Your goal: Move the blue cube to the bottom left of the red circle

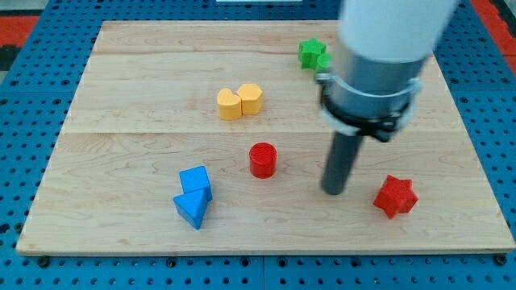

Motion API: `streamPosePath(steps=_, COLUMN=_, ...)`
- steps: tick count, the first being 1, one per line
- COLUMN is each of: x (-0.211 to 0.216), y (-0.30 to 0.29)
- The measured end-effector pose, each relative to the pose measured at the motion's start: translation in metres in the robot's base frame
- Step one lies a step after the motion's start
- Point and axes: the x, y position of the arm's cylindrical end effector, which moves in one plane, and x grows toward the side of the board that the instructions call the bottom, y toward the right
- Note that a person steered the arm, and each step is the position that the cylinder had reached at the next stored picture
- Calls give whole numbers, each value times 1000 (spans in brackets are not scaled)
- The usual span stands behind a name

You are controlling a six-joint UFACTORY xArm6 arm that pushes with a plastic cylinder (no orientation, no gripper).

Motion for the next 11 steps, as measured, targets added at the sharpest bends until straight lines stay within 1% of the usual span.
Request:
streamPosePath(steps=1, x=35, y=-18)
streamPosePath(steps=2, x=56, y=-45)
streamPosePath(steps=3, x=50, y=-84)
streamPosePath(steps=5, x=11, y=-191)
streamPosePath(steps=6, x=-5, y=-221)
streamPosePath(steps=7, x=-13, y=-201)
streamPosePath(steps=8, x=-13, y=-154)
streamPosePath(steps=10, x=-14, y=-107)
streamPosePath(steps=11, x=-27, y=-81)
